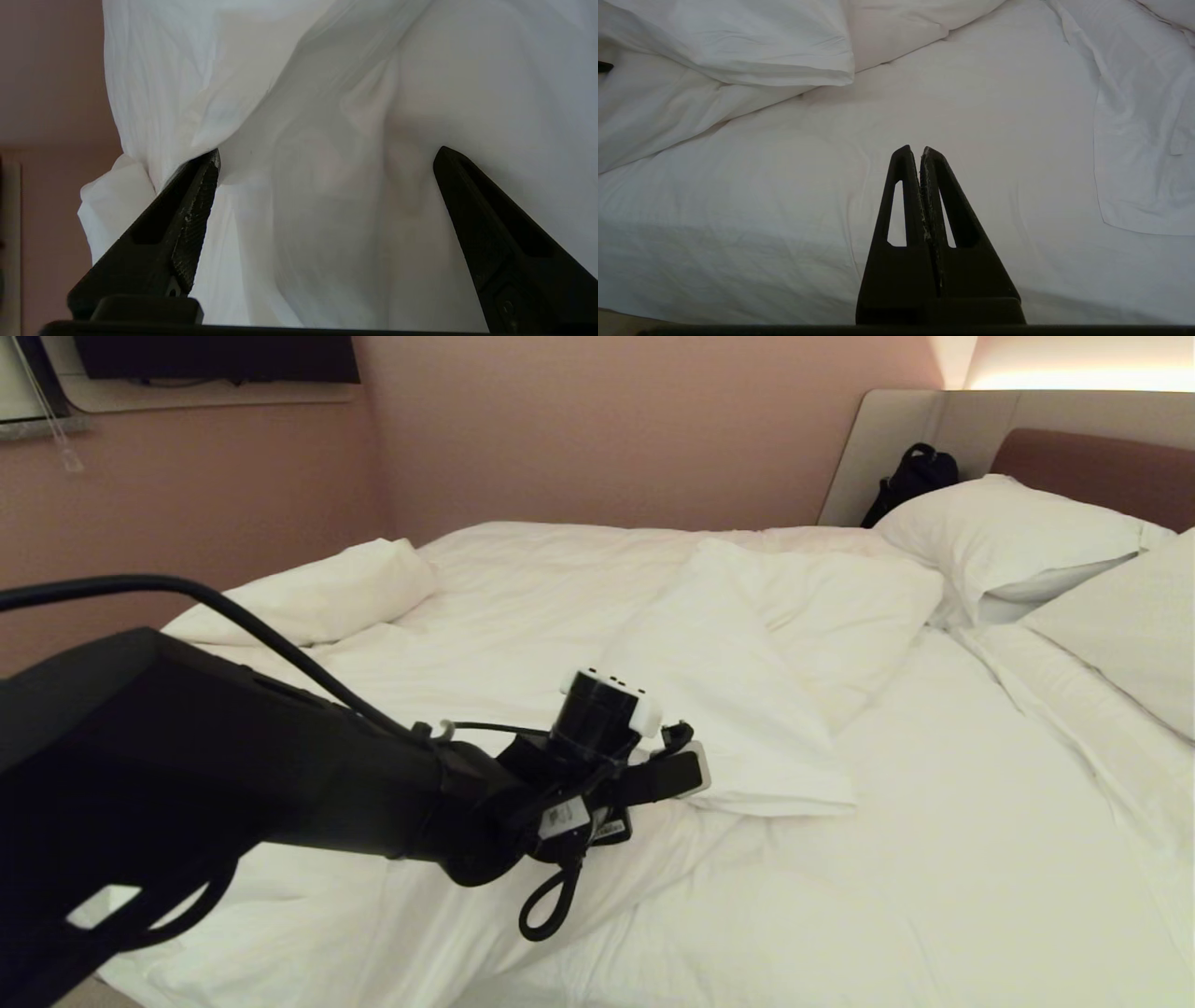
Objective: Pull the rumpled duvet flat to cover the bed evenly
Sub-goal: Flatten the corners of the folded blanket
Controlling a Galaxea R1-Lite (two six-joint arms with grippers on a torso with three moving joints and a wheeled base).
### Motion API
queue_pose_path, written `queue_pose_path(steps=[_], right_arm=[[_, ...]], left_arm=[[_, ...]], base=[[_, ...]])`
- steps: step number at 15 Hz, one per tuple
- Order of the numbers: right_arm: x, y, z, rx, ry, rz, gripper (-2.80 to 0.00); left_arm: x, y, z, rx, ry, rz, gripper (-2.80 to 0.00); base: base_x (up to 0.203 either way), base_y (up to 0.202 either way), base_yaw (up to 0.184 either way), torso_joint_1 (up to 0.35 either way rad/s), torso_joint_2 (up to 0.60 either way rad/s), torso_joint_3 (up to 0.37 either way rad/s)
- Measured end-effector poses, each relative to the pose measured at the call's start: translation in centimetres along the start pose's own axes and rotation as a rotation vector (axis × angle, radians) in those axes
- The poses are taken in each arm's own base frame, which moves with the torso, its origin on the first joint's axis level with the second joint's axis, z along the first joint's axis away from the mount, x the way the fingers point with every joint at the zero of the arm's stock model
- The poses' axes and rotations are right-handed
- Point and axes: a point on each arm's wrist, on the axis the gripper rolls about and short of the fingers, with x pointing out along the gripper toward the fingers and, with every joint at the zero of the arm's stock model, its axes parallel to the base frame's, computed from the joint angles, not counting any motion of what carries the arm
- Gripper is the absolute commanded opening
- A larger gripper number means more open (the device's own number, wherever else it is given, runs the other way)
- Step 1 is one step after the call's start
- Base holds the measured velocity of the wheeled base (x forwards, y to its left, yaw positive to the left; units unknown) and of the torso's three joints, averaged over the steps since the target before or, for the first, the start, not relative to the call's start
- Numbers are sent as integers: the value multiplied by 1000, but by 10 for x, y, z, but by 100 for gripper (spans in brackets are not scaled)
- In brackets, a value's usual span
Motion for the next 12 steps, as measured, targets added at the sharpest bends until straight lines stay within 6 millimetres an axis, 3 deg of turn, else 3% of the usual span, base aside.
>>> queue_pose_path(steps=[7, 12], right_arm=[[0, 0, 0, 0, 0, 0, -280], [0, 0, 0, -1, 0, 0, -280]], left_arm=[[-30, 1, 10, 7, -22, 40, 0], [-25, 2, 15, -3, -25, 73, 0]], base=[[0, 0, 0, 0, 0, 0], [0, 0, 0, 0, 0, 0]])
